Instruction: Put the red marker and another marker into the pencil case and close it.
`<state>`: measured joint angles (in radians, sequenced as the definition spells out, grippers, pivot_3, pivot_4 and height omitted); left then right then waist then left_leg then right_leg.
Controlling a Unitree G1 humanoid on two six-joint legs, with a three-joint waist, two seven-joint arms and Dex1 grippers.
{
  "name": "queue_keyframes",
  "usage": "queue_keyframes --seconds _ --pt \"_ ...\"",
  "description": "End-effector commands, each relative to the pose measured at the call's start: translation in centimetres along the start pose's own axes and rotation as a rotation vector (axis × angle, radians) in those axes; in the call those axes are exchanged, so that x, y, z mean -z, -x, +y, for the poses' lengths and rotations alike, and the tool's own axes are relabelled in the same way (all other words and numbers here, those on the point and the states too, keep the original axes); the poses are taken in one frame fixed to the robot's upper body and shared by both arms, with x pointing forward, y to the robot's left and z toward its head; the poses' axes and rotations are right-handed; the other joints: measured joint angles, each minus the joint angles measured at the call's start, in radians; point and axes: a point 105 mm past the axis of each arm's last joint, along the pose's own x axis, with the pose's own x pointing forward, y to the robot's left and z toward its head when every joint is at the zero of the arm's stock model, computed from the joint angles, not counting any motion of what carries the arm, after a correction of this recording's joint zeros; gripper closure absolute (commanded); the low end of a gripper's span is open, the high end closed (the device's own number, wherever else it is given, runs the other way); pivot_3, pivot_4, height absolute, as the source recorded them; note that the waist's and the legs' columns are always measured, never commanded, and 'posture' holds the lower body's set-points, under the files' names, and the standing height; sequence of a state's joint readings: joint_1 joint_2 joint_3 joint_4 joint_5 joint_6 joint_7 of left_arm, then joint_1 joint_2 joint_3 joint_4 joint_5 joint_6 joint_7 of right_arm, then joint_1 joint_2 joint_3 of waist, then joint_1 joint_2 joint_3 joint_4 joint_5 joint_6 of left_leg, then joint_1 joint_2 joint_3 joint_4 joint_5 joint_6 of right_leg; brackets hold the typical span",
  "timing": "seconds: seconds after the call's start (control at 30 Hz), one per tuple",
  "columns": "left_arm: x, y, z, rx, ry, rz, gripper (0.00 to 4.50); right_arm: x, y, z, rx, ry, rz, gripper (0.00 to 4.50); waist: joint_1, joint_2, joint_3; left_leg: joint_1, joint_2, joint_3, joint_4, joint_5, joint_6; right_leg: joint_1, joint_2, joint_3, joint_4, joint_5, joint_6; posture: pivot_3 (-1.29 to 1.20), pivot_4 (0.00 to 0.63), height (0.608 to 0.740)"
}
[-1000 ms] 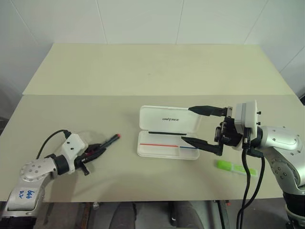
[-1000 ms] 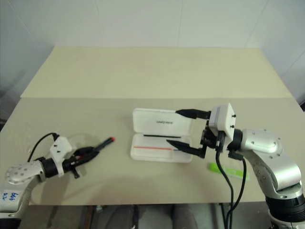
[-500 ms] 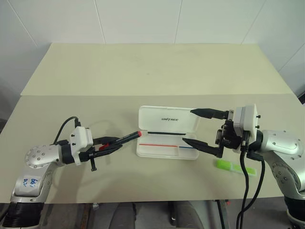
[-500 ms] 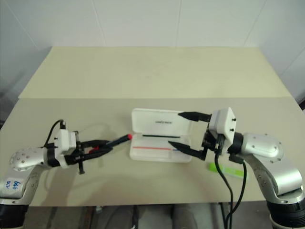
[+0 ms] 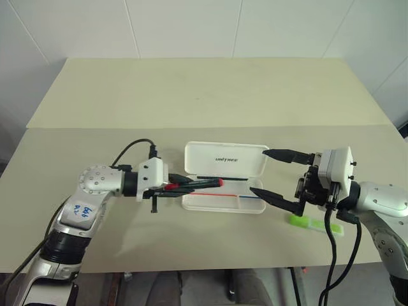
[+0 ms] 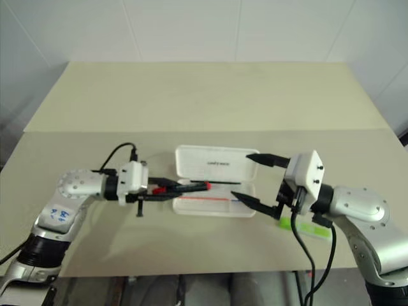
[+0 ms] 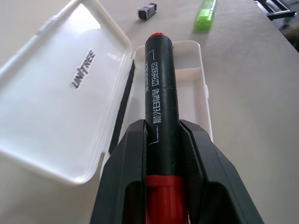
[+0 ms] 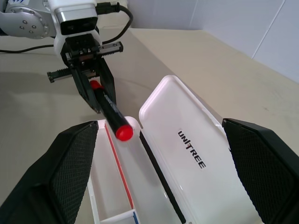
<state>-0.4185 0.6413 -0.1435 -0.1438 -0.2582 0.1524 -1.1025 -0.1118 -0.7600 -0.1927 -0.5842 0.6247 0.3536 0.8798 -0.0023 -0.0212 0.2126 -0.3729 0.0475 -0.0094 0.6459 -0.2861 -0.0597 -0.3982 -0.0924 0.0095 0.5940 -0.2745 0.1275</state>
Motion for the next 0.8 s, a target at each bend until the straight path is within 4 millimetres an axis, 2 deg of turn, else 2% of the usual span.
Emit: queue_keyframes --seconds 0.03,0.4,0.67,0.8 --pt "-1.3 -0.9 0.2 0.006 -0.05 -0.009 3.86 -1.3 0.2 0.1 0.014 0.051 -0.02 0.0 0.001 0.0 0.0 0.0 0.0 0.0 0.0 0.0 0.0 0.0 0.0 0.0 0.0 -0.001 -0.001 0.0 0.15 0.74" --pt "-1.6 -4.2 0.7 -0.008 -0.082 0.025 3.86 -1.6 0.0 0.2 0.031 0.053 -0.034 0.0 0.003 0.0 0.0 -0.001 0.0 0.0 0.001 0.0 0.0 0.0 0.0 0.0 -0.001 -0.001 -0.001 0.0 0.15 0.74" --pt "-1.2 -4.7 0.6 0.015 -0.102 0.048 3.86 -1.8 0.0 0.3 0.032 0.052 -0.036 0.0 0.002 0.0 0.0 -0.001 0.0 0.0 0.001 0.0 0.0 0.0 0.0 0.0 -0.001 -0.001 -0.001 0.0 0.15 0.74" --pt "-0.7 -5.0 1.2 -0.004 -0.107 0.066 3.86 -1.9 0.0 0.3 0.033 0.053 -0.036 0.0 0.003 0.0 0.0 -0.001 0.0 0.0 0.002 0.0 0.0 0.0 0.0 0.0 -0.001 -0.001 -0.001 0.0 0.15 0.74"
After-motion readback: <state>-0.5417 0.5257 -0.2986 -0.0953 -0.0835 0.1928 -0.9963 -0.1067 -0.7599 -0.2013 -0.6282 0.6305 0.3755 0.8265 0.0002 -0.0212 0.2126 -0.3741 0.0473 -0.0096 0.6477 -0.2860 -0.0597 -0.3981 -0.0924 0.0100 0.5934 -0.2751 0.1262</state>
